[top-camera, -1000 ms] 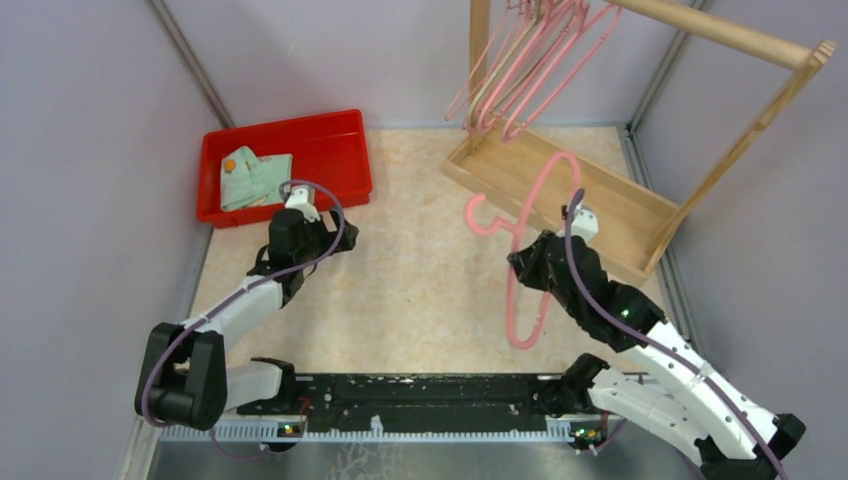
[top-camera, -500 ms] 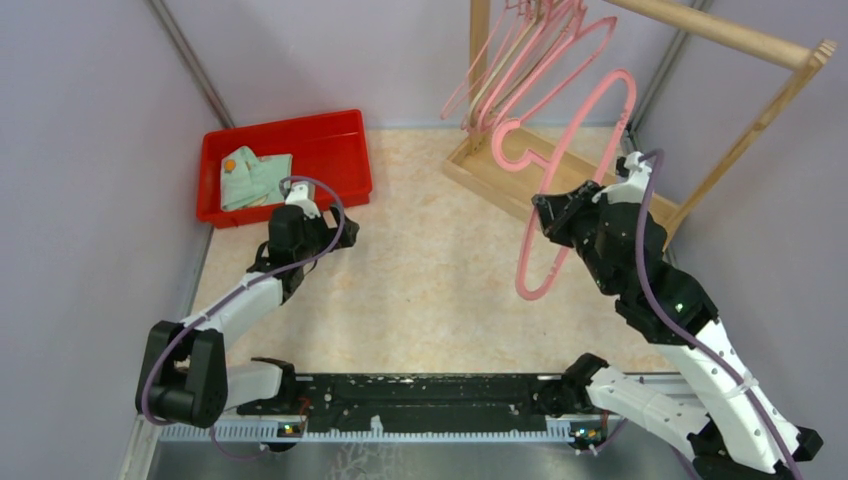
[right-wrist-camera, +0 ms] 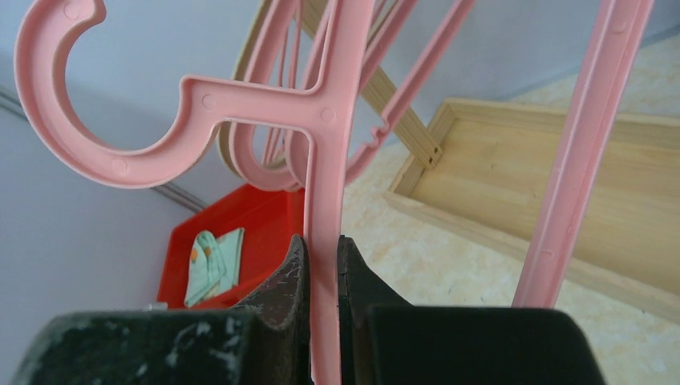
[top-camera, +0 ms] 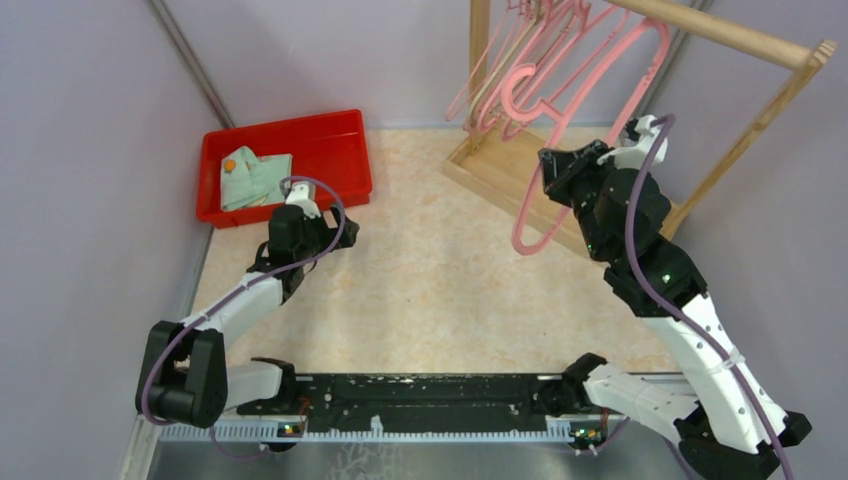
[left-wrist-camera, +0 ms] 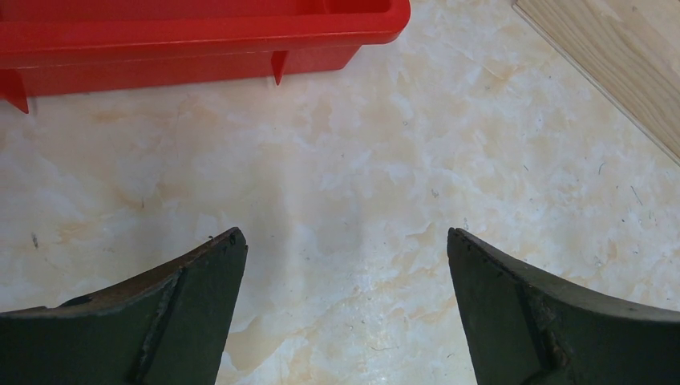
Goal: Organize the hangers
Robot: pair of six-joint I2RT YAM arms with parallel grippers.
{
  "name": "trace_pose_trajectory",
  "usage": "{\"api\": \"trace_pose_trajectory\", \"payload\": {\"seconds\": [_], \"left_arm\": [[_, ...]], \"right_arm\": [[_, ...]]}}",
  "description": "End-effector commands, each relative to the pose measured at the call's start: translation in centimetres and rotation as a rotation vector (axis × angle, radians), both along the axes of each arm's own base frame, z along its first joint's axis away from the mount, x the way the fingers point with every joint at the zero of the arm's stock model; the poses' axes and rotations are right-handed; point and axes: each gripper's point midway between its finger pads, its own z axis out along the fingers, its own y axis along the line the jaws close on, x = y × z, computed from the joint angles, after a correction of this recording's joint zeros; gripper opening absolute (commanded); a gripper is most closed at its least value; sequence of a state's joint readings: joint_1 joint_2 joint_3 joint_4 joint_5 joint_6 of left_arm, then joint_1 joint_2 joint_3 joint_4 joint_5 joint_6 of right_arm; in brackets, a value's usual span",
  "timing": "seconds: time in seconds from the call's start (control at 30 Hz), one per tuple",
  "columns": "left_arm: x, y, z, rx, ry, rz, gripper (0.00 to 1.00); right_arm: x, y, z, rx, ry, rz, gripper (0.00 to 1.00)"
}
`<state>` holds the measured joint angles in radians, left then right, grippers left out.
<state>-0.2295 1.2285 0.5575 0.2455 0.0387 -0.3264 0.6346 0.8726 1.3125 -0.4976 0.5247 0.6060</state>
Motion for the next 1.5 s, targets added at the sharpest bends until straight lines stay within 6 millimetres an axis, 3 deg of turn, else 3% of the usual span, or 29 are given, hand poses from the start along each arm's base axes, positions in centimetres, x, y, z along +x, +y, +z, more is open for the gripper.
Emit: {"api": "trace_pose_trajectory", "payload": {"seconds": [0.0,0.13,0.37,0.7,1.23,1.47], "left_arm": [[0.3,-0.3,0.5,0.002,-0.026,-0.016,1.00],[0.4,-0.5,0.1,-0.003,-0.018,-0.023,1.00],[0.3,-0.2,-0.3,0.010,-0.013,-0.013,1.00],[0.7,0.0,-0.4,0.029,-0.008,-0.007,1.00],[1.1,0.3,-0.4,0.047,-0.004,0.007,1.00],[1.3,0.4,-0.4,0.061,0.002,0.012,1.00]], "right_arm": [[0.1,-2.3,6.9,0.064,-0.177,-0.064,0.00],[1.4,-3.0,7.4,0.076,-0.182,-0.059,0.00],[4.2,-3.7,6.3,0.192,-0.180,0.018,0.00],[5.2,-4.9,9.4,0.237,-0.305,0.045,0.00],[10.4,-10.5,9.3,0.368,-0.359,0.083,0.00],[13.0,-13.8,7.3,0.417,-0.340,0.051,0.00]]}}
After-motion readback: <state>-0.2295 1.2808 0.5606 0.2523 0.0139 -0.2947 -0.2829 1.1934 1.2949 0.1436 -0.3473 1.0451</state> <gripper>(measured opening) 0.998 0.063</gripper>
